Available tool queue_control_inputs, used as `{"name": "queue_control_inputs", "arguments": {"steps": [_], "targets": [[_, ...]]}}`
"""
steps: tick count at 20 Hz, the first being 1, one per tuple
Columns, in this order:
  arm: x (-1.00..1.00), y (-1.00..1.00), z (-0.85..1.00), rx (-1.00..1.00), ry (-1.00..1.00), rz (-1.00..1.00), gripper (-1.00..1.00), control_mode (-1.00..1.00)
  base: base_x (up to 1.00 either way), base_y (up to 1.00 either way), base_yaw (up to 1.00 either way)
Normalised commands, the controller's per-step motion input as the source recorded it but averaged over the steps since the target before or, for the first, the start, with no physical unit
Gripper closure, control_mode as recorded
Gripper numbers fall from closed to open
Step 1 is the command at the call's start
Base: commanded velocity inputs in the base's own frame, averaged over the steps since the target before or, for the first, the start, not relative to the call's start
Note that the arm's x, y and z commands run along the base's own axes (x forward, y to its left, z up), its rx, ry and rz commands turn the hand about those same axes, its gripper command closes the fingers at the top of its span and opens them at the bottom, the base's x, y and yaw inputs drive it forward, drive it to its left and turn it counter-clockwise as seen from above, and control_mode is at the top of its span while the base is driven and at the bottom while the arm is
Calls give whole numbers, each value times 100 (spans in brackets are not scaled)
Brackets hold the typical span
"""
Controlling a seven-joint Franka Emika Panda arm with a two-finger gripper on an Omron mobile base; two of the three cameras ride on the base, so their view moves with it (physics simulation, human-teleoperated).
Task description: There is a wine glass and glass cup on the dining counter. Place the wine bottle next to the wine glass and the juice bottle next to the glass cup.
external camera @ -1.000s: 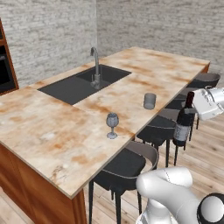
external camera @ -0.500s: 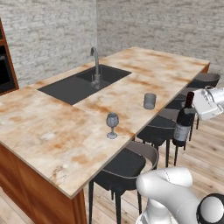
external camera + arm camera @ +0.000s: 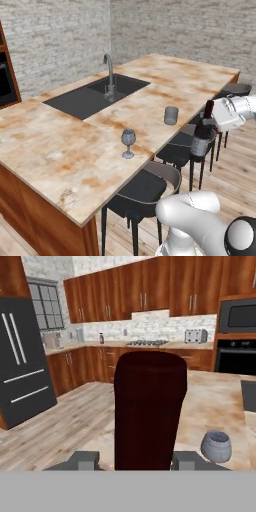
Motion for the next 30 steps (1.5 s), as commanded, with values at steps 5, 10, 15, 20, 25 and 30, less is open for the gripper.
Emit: {"name": "queue_control_inputs", "arguments": {"steps": [5,10,15,20,25,30], "targets": [[46,34,0,4,0,1,100,-100,0,0,0],[40,28,-3,7,0,9,100,-100,0,0,0],[36,18,-15,14,0,14,100,-100,0,0,0],[39,16,-22,5,-5,17,100,-100,0,0,0],[49,4,-22,0,-4,16,100,-100,0,0,0],[39,0,-7,-3,-2,16,100,-100,0,0,0]]}}
